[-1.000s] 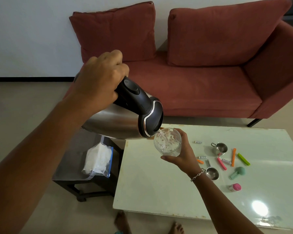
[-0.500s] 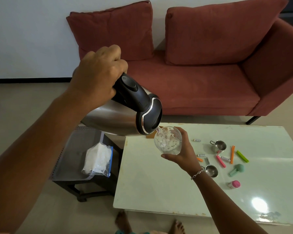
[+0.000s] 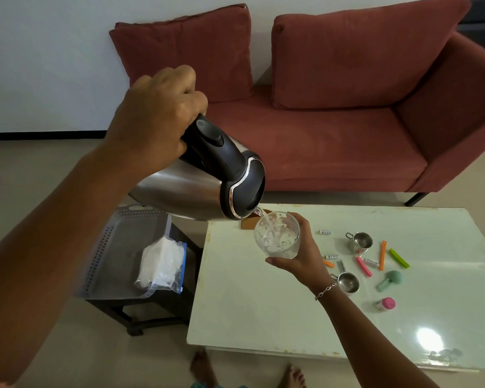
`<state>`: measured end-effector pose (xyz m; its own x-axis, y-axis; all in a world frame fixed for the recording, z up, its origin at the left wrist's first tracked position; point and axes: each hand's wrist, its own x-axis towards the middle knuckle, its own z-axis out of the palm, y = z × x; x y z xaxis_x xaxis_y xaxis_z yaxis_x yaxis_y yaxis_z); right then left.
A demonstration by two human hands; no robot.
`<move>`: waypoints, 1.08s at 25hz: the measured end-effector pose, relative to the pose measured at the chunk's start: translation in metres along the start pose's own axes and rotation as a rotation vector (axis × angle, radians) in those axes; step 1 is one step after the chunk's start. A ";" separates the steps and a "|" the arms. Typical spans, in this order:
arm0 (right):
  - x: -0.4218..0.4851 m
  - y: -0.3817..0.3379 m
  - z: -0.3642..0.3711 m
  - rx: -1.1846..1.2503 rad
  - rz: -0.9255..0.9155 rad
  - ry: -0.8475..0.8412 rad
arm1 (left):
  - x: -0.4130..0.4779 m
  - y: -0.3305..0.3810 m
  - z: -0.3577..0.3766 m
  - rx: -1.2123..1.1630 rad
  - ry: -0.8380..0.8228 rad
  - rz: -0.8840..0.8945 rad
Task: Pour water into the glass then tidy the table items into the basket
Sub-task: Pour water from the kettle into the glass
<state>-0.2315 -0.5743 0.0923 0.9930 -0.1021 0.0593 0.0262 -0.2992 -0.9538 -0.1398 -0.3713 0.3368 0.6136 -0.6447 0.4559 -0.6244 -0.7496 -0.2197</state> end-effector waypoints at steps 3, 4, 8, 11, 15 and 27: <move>-0.002 0.001 0.000 0.000 -0.006 0.003 | -0.001 0.000 -0.002 -0.001 0.008 0.004; -0.003 0.001 0.000 0.007 -0.008 0.003 | -0.002 0.000 -0.003 -0.002 0.012 0.003; -0.005 0.002 0.001 0.010 -0.017 0.002 | -0.003 0.000 -0.006 -0.001 0.031 0.021; -0.006 0.002 0.001 -0.001 -0.015 0.003 | -0.003 0.001 -0.007 -0.001 0.036 0.035; -0.007 0.002 0.000 -0.005 -0.015 -0.003 | -0.003 0.001 -0.010 0.009 0.045 0.046; -0.006 0.002 -0.001 -0.002 -0.005 0.002 | -0.002 0.005 -0.005 0.044 0.027 0.087</move>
<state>-0.2377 -0.5749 0.0900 0.9926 -0.1031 0.0644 0.0305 -0.3020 -0.9528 -0.1459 -0.3730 0.3391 0.5442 -0.7041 0.4561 -0.6529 -0.6969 -0.2968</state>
